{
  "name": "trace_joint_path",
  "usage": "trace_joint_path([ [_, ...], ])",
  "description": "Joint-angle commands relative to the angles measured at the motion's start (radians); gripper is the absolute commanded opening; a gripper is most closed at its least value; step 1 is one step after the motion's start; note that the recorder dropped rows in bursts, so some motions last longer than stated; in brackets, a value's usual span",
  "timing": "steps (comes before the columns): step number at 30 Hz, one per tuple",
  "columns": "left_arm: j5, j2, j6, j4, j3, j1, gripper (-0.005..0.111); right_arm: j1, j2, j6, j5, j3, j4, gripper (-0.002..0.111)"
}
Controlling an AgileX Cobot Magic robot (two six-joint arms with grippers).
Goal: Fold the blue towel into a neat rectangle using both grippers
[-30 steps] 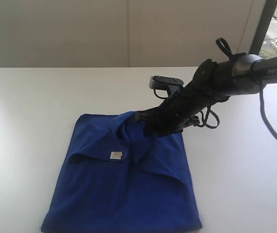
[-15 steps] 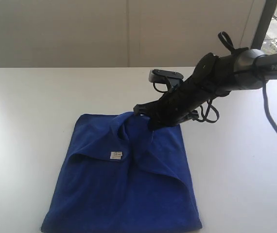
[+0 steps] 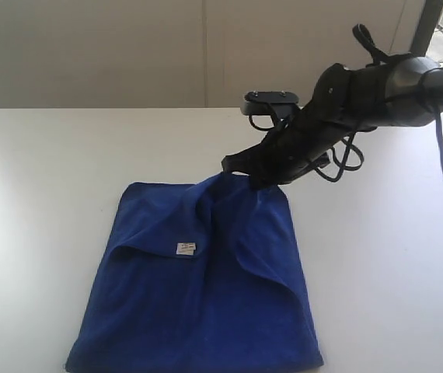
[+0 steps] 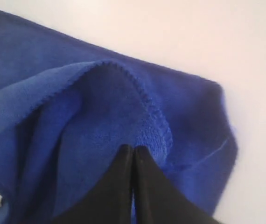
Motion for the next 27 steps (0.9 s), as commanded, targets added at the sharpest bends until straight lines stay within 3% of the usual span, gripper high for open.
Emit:
trace_joint_path([
  [1, 0.011, -0.009, 0.003, -0.008, 0.002, 0.001, 0.0, -0.004, -0.008, 0.122, -0.013, -0.017, -0.232, 0.0],
  [12, 0.011, -0.009, 0.003, -0.008, 0.002, 0.001, 0.0, -0.004, -0.001, 0.131, -0.05, -0.045, -0.473, 0.0],
  [22, 0.011, -0.009, 0.003, -0.008, 0.002, 0.001, 0.0, -0.004, 0.079, 0.123, -0.079, -0.045, -0.522, 0.001],
  [24, 0.011, -0.009, 0.003, -0.008, 0.002, 0.001, 0.0, -0.004, 0.079, 0.123, -0.079, -0.045, -0.522, 0.005],
  [27, 0.011, -0.009, 0.003, -0.008, 0.002, 0.001, 0.0, -0.004, 0.079, 0.123, -0.073, -0.045, -0.522, 0.024],
])
